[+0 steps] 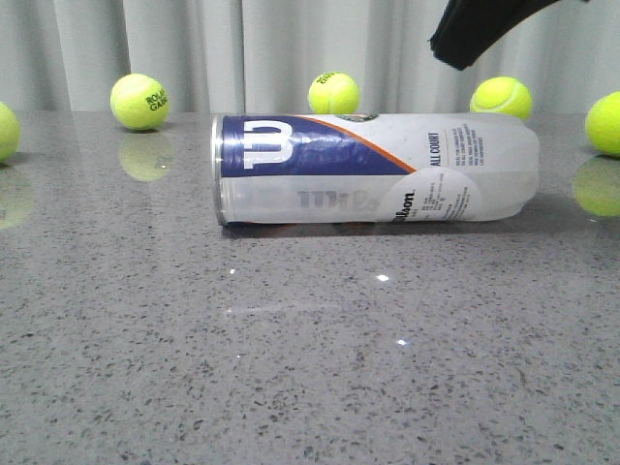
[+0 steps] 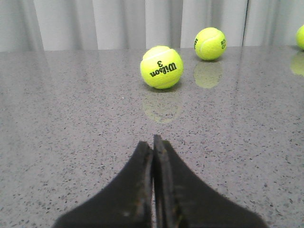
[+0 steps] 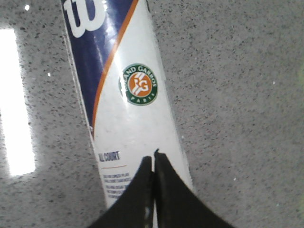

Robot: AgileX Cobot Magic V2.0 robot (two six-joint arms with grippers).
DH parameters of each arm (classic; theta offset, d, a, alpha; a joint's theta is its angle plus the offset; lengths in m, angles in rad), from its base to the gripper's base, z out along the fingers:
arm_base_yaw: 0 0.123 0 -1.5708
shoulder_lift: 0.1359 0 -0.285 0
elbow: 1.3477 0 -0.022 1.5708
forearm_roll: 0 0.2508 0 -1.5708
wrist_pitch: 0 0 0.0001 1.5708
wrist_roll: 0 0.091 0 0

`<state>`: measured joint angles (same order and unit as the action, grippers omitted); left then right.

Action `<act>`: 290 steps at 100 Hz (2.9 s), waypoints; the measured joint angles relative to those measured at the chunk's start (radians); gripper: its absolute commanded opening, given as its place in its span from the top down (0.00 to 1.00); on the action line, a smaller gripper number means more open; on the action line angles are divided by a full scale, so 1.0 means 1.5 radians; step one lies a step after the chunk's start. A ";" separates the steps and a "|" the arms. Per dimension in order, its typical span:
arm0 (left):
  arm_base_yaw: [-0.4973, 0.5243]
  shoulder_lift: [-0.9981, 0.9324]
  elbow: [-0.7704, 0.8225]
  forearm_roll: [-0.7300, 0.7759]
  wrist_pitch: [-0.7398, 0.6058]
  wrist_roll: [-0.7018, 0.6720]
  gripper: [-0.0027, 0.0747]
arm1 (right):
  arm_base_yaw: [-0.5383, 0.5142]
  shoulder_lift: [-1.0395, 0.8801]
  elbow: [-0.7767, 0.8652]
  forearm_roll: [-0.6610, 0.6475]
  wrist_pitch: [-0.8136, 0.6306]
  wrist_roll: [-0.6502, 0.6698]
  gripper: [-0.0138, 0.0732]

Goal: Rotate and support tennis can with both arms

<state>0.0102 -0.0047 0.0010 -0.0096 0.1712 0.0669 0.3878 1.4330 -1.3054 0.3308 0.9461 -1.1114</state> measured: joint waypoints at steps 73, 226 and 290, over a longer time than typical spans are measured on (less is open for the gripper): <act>0.000 0.000 0.000 0.000 0.000 0.000 0.99 | 0.000 -0.227 0.278 0.000 -0.312 0.571 0.91; 0.000 0.197 -0.273 -0.030 0.362 0.000 0.99 | 0.000 -0.783 0.654 0.005 -0.464 0.573 0.91; 0.000 0.555 -0.431 -0.297 0.400 0.050 0.30 | 0.000 -0.783 0.654 0.005 -0.464 0.573 0.91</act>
<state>0.0102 0.8286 -0.6459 -0.4553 0.7715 0.1423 0.3878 0.2584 -0.3244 0.3382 0.2504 -0.2516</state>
